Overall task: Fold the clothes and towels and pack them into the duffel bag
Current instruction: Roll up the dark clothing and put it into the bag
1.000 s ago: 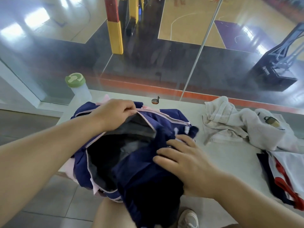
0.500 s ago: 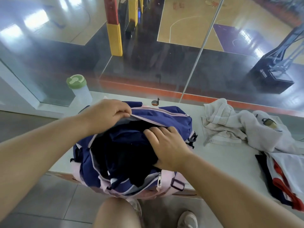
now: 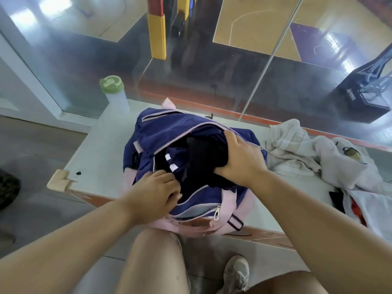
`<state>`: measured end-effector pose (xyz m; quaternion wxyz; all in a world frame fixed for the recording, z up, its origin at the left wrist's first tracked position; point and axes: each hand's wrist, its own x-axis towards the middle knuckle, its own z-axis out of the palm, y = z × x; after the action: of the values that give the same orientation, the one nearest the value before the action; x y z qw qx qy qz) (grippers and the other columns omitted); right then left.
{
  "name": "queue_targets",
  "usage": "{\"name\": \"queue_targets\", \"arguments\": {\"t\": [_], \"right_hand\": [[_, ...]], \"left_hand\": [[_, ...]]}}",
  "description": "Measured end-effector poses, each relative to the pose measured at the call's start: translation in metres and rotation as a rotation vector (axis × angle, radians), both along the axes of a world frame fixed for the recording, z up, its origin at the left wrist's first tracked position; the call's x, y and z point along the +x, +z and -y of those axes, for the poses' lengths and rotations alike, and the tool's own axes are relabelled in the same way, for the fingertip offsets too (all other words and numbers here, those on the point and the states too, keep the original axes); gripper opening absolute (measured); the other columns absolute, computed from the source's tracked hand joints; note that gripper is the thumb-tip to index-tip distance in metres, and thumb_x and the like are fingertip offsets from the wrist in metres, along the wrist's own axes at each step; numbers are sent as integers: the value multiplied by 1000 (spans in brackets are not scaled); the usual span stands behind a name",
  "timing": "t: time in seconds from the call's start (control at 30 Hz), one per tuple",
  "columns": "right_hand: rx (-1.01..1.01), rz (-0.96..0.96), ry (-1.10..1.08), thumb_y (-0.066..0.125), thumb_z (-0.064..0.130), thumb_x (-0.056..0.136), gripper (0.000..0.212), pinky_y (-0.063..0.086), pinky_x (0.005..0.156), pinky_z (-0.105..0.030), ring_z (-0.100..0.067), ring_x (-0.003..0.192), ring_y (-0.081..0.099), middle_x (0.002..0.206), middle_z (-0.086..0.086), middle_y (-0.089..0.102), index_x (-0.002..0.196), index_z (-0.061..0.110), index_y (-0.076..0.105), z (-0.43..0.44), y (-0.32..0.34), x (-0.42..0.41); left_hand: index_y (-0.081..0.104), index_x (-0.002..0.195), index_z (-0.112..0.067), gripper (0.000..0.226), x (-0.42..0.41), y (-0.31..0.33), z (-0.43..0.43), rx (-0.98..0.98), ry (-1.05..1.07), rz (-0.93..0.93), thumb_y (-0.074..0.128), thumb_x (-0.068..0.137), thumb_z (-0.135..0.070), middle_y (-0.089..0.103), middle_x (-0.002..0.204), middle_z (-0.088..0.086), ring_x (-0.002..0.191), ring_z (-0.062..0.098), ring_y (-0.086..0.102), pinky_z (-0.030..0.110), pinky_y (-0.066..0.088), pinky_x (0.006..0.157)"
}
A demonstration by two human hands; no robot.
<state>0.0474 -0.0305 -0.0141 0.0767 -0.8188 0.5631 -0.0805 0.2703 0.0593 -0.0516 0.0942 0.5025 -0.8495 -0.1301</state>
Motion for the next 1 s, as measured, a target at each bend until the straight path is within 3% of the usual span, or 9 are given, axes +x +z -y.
{"name": "queue_targets", "arguments": {"t": [0.13, 0.23, 0.37, 0.43, 0.53, 0.67, 0.87, 0.93, 1.0], "right_hand": [[35, 48, -90, 69, 52, 64, 78, 46, 80, -44, -29, 107, 57, 126, 0, 56, 127, 20, 35, 5, 0, 0], [52, 120, -158, 69, 54, 63, 78, 49, 79, -49, -28, 103, 59, 120, 1, 58, 126, 23, 34, 5, -1, 2], [69, 231, -347, 70, 52, 64, 70, 47, 79, -46, -31, 103, 57, 118, -1, 58, 118, 23, 35, 8, 1, 6], [88, 288, -452, 69, 50, 64, 68, 45, 82, -48, -31, 108, 55, 122, -2, 55, 117, 23, 34, 10, 1, 12], [101, 298, -531, 69, 48, 67, 71, 42, 90, -55, -33, 115, 51, 128, -4, 51, 121, 21, 32, 9, -4, 23], [138, 339, -509, 67, 44, 69, 74, 42, 93, -56, -35, 117, 50, 132, -6, 49, 128, 21, 29, 3, -11, 34], [316, 698, -430, 73, 33, 67, 63, 50, 78, -40, -24, 92, 58, 105, -1, 60, 116, 19, 36, -2, -9, 30], [363, 684, -356, 73, 34, 69, 61, 51, 79, -40, -20, 89, 59, 98, 3, 60, 116, 18, 37, -3, -8, 28], [376, 507, -251, 67, 36, 77, 59, 49, 80, -38, -20, 92, 58, 101, 5, 58, 123, 19, 35, -4, -5, 29]], "left_hand": [[68, 83, -26, 30, -8, -14, 3, 92, -137, 331, 46, 79, -46, 69, 79, -9, 80, 15, 65, 26, 43, 88], [61, 95, -20, 23, -8, -10, 14, 157, -187, 372, 40, 94, -31, 66, 99, -1, 100, 22, 58, 31, 31, 100], [65, 100, -29, 17, -4, 19, 29, 361, -140, 123, 49, 94, -27, 56, 94, -17, 100, 7, 49, 12, 19, 92], [69, 102, -28, 17, -1, 35, 37, 520, -96, 1, 58, 90, -24, 58, 93, -20, 98, 5, 52, 7, 29, 90], [71, 97, -33, 20, -3, 62, 45, 712, -60, -158, 62, 88, -18, 66, 92, -21, 89, 1, 60, 19, 46, 88], [73, 89, -29, 19, -11, 85, 53, 755, -87, -311, 62, 87, -14, 71, 88, -8, 86, 11, 65, 29, 52, 87], [71, 80, -41, 35, -17, 98, 53, 759, -110, -479, 62, 87, -8, 71, 80, -16, 80, 3, 65, 14, 46, 75], [71, 86, -37, 31, -17, 101, 53, 756, -85, -509, 62, 87, -7, 72, 84, -17, 85, 1, 66, 10, 46, 76], [72, 88, -34, 28, -16, 105, 53, 766, -70, -527, 61, 87, -7, 73, 86, -16, 87, 1, 66, 9, 46, 75]]}}
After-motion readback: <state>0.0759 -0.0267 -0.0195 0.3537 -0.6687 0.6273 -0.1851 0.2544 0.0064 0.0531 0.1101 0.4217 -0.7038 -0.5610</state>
